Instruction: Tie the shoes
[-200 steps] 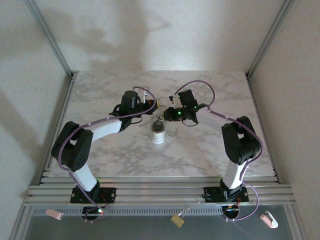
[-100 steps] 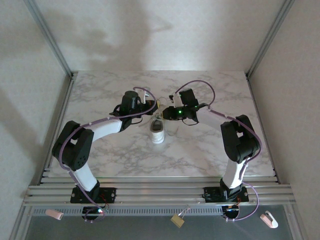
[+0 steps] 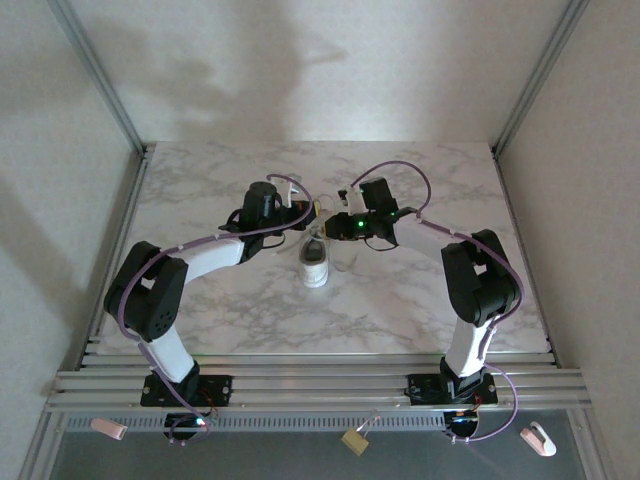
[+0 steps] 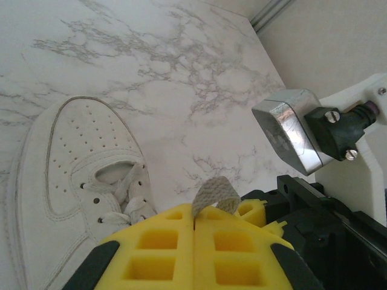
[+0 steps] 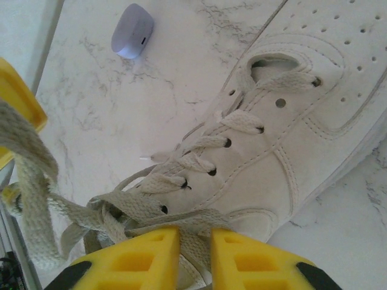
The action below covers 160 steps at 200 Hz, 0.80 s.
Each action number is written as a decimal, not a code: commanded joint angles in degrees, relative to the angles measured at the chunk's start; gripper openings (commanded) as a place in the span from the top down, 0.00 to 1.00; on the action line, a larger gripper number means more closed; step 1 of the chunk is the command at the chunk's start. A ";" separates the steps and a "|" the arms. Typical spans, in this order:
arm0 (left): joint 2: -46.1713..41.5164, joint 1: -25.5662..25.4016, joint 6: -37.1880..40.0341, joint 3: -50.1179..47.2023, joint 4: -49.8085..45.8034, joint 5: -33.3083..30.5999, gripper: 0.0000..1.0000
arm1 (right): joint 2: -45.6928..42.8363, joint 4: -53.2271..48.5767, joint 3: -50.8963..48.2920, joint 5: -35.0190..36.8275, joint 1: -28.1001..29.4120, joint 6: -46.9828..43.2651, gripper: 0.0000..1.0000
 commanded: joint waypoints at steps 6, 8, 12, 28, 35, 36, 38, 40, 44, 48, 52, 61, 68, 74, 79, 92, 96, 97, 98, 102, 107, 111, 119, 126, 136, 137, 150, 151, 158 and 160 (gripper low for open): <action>0.21 -0.29 0.35 0.67 1.05 0.94 1.00 | 0.46 2.25 -1.07 -4.00 0.15 0.25 0.82; 0.22 -0.29 0.35 0.57 1.04 0.88 1.00 | 0.49 2.29 -1.08 -4.10 0.14 0.38 0.82; 0.19 -0.39 0.33 0.52 1.04 0.85 1.00 | 0.54 2.41 -1.17 -4.24 0.14 0.45 0.84; 0.19 -0.29 0.29 0.42 1.17 0.75 1.00 | 0.35 3.02 -1.67 -4.34 0.14 0.77 0.88; 0.17 -0.30 0.17 0.42 1.21 0.75 1.00 | 0.17 3.14 -1.93 -4.24 0.19 0.93 0.91; 0.15 -0.34 0.14 0.42 1.21 0.75 1.00 | 0.15 3.19 -1.99 -4.22 0.21 0.94 0.91; 0.21 -0.30 0.12 0.42 1.21 0.75 1.00 | 0.04 3.19 -2.04 -4.14 0.18 0.95 0.92; 0.20 -0.29 0.14 0.42 1.21 0.81 1.00 | 0.04 3.23 -2.11 -4.05 0.15 0.89 0.93; 0.15 -0.28 0.16 0.42 1.21 0.76 1.00 | -0.11 3.24 -2.26 -3.80 0.14 0.93 0.94; 0.14 -0.31 0.17 0.42 1.21 0.68 1.00 | -0.36 3.31 -2.44 -3.62 0.18 0.87 0.96; 0.17 -0.28 0.14 0.44 1.21 0.62 1.00 | -0.59 3.32 -2.68 -3.35 0.19 0.94 0.98; 0.05 -0.30 0.21 0.49 1.13 0.34 1.00 | -1.28 3.50 -3.13 -2.76 0.09 0.87 1.00; -0.04 -0.28 0.34 0.51 0.96 0.03 1.00 | -2.02 3.50 -3.44 -2.17 -0.01 0.87 1.00; -0.18 -0.28 0.42 0.43 0.80 -0.28 1.00 | -2.72 3.51 -3.90 -1.64 -0.12 0.94 1.00; -0.21 -0.22 0.41 0.42 0.69 -0.54 1.00 | -3.36 3.50 -4.16 -1.25 -0.22 0.96 1.00; -0.39 -0.11 0.40 0.25 0.55 -0.92 1.00 | -5.18 3.49 -5.13 -0.11 -0.46 0.95 1.00; -0.40 -0.06 0.39 0.25 0.52 -1.06 1.00 | -5.86 3.42 -5.40 0.27 -0.61 0.81 1.00; -0.39 -0.04 0.38 0.25 0.56 -1.08 1.00 | -5.99 3.42 -5.44 0.37 -0.63 0.84 1.00; -0.44 0.01 0.38 0.25 0.53 -1.13 1.00 | -6.14 3.38 -5.55 0.41 -0.69 0.81 1.00; -0.47 0.05 0.40 0.18 0.51 -1.18 1.00 | -6.65 3.33 -5.89 0.89 -0.82 0.80 1.00; -0.48 0.11 0.46 0.09 0.51 -1.17 1.00 | -7.37 3.33 -6.26 1.22 -0.92 0.84 1.00; -0.48 0.12 0.46 0.07 0.51 -1.21 1.00 | -7.90 3.33 -6.60 1.46 -1.06 0.74 1.00; -0.56 0.24 0.40 -0.01 0.42 -1.34 1.00 | -8.79 3.33 -7.17 1.72 -1.39 0.78 1.00; -0.51 0.33 0.42 -0.10 0.42 -1.36 1.00 | -9.44 3.28 -7.56 1.83 -1.51 0.78 1.00; -0.64 0.32 0.40 -0.31 0.42 -1.49 1.00 | -10.03 3.07 -7.96 1.78 -1.76 0.65 1.00; -0.65 0.33 0.39 -0.34 0.42 -1.51 1.00 | -10.14 3.02 -7.99 1.73 -1.73 0.62 1.00; -0.70 0.42 0.46 -0.54 0.52 -1.54 1.00 | -10.71 2.94 -8.53 1.86 -1.92 0.61 1.00; -0.72 0.42 0.42 -0.58 0.56 -1.54 1.00 | -10.74 2.96 -8.58 1.77 -1.95 0.61 1.00; -0.82 0.50 0.30 -0.78 0.62 -1.62 1.00 | -11.07 2.98 -8.88 1.69 -1.99 0.62 1.00; -0.83 0.51 0.25 -0.80 0.67 -1.58 1.00 | -11.11 2.98 -8.94 1.74 -2.04 0.60 1.00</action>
